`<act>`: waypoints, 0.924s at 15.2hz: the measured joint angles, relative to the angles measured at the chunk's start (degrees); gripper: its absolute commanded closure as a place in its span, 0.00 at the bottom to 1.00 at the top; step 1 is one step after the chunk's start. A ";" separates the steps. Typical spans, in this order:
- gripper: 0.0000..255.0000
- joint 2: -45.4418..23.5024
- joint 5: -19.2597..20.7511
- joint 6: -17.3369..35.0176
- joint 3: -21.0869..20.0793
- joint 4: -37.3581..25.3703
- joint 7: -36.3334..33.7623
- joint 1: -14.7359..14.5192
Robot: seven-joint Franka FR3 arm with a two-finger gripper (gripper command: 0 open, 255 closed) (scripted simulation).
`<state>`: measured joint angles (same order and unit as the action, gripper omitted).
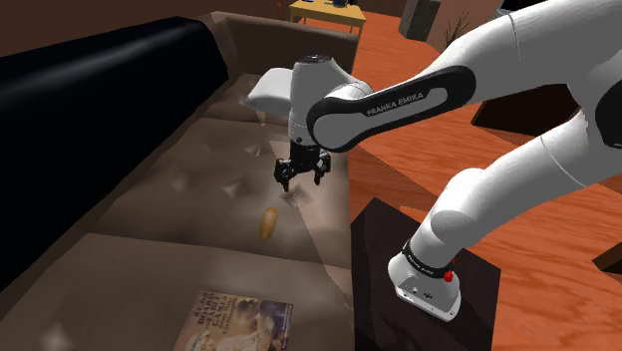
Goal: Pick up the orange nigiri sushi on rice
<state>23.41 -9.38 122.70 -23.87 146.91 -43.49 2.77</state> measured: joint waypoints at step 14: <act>0.00 -26.29 10.03 18.72 -8.22 -6.26 -28.94 3.33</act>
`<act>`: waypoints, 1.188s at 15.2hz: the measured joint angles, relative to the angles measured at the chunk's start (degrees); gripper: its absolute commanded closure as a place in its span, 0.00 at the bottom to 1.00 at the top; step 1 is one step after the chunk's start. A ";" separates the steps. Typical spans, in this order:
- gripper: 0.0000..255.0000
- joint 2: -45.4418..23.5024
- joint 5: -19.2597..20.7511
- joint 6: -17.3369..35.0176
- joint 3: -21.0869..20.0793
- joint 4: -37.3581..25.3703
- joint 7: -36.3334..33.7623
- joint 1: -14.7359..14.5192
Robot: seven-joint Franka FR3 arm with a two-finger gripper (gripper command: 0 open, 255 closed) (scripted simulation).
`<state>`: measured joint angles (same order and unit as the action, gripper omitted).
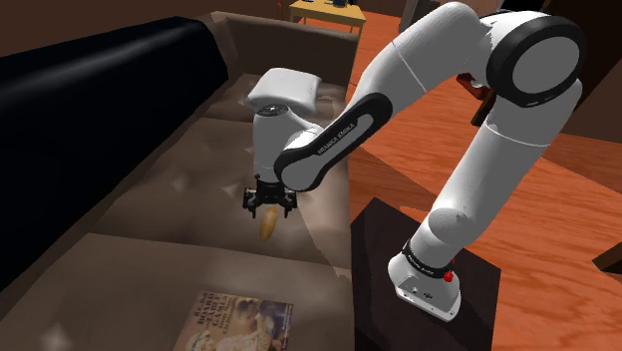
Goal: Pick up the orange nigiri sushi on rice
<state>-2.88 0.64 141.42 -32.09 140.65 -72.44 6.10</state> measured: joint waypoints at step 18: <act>1.00 -0.75 0.68 0.69 0.03 0.04 -0.58 -0.02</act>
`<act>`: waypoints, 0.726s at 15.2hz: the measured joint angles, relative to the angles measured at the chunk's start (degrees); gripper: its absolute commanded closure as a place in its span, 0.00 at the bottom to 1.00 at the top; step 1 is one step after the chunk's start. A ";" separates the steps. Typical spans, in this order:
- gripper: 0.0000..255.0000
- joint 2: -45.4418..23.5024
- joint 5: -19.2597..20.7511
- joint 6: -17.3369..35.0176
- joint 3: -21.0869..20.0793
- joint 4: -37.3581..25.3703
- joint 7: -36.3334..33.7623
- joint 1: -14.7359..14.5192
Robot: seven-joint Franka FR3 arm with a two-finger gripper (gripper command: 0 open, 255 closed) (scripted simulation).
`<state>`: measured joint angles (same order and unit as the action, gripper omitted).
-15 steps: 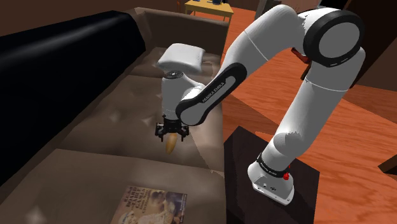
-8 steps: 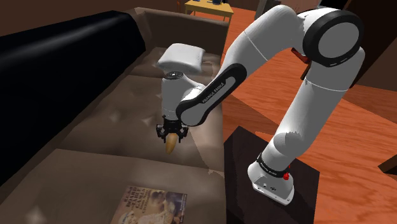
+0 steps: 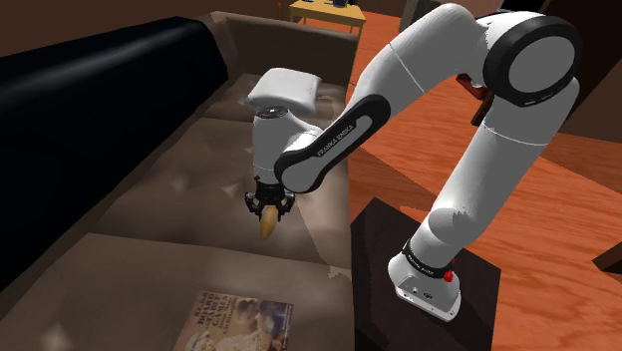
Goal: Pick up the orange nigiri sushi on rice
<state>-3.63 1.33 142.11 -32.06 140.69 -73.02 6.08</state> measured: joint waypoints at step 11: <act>1.00 7.74 -5.88 -8.96 -0.15 -2.36 4.15 0.00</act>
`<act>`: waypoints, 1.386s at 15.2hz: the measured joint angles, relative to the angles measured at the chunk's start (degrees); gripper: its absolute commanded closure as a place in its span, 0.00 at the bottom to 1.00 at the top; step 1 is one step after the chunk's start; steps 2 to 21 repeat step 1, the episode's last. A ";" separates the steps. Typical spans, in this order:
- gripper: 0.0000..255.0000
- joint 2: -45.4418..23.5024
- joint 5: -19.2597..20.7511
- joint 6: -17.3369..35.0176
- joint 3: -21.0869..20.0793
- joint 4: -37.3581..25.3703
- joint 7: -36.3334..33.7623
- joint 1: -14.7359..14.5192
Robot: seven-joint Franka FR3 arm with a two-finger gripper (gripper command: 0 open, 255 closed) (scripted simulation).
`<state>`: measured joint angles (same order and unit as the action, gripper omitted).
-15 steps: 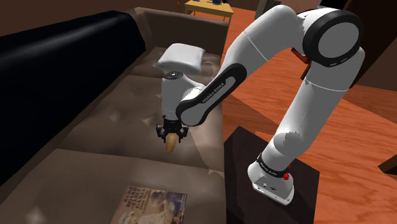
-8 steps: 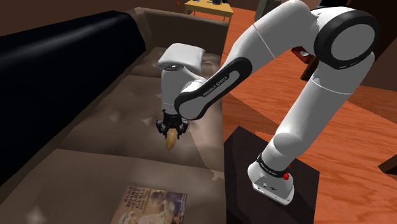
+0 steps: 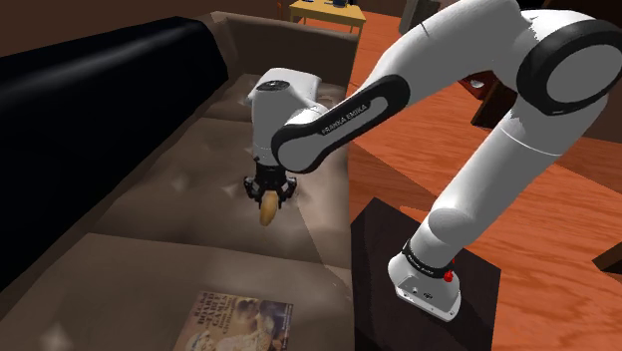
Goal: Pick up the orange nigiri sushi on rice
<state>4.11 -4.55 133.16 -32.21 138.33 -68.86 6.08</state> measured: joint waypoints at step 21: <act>1.00 0.25 -0.14 -0.47 0.04 -0.25 0.11 -0.01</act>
